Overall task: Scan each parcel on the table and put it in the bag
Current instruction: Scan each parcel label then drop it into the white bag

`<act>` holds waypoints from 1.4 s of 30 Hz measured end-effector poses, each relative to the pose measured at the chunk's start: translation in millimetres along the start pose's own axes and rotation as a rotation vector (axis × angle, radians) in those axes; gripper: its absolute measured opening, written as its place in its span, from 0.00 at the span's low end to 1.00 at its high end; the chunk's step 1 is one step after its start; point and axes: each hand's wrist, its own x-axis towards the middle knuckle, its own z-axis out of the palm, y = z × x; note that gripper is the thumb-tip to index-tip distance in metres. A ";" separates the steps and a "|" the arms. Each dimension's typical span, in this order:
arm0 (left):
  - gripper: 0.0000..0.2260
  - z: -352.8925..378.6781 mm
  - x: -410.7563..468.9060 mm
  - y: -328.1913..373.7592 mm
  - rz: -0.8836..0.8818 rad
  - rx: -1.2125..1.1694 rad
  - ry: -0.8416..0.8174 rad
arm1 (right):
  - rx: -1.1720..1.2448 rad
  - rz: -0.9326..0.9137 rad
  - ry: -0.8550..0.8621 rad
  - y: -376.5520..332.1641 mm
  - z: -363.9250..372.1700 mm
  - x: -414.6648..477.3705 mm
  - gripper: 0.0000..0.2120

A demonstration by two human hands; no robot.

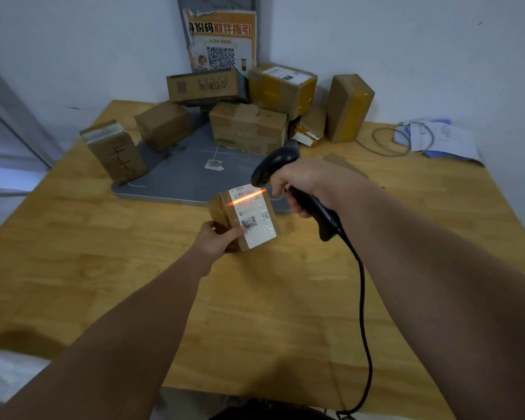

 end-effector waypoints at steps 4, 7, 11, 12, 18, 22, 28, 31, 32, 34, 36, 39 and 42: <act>0.35 -1.3 1.5 1.2 -0.016 -0.003 -0.004 | -0.016 0.014 -0.021 -10.0 -0.9 -0.4 0.05; 0.36 -1.8 3.5 1.9 -0.024 -0.006 -0.010 | -0.030 0.022 -0.023 -13.0 -1.3 -0.7 0.05; 0.35 -1.5 3.9 2.8 -0.041 -0.005 -0.003 | -0.044 0.012 -0.010 -17.3 -1.4 -2.6 0.04; 0.35 -1.6 4.1 2.9 -0.049 -0.008 -0.002 | -0.032 0.003 -0.003 -17.6 -1.6 -2.7 0.04; 0.25 -2.6 4.7 2.4 -0.086 -0.046 -0.040 | 0.056 -0.116 0.077 27.5 28.7 9.0 0.05; 0.26 -5.7 8.3 -2.3 -0.128 -0.056 -0.047 | 0.173 -0.154 0.250 79.3 64.6 17.1 0.09; 0.26 -5.7 11.6 -2.6 -0.146 -0.063 -0.035 | 0.346 -0.167 0.284 109.8 88.5 17.2 0.12; 0.27 -5.4 12.0 -3.6 -0.147 -0.067 -0.026 | 0.378 -0.159 0.290 111.4 90.5 18.9 0.12; 0.28 -5.7 11.4 -3.9 -0.148 -0.067 -0.021 | 0.379 -0.157 0.294 112.0 90.6 19.2 0.12; 0.29 -5.9 11.4 -4.4 -0.151 -0.063 -0.019 | 0.382 -0.159 0.297 113.4 90.8 19.3 0.12; 0.30 -6.4 11.6 -5.1 -0.154 -0.063 -0.025 | 0.389 -0.161 0.290 114.6 91.5 18.9 0.12; 0.29 -6.7 11.1 -5.1 -0.148 -0.065 -0.027 | 0.389 -0.163 0.283 114.8 91.7 18.7 0.11; 0.28 -8.0 10.3 -6.2 -0.130 -0.054 -0.030 | 0.389 -0.170 0.279 113.9 91.8 19.1 0.13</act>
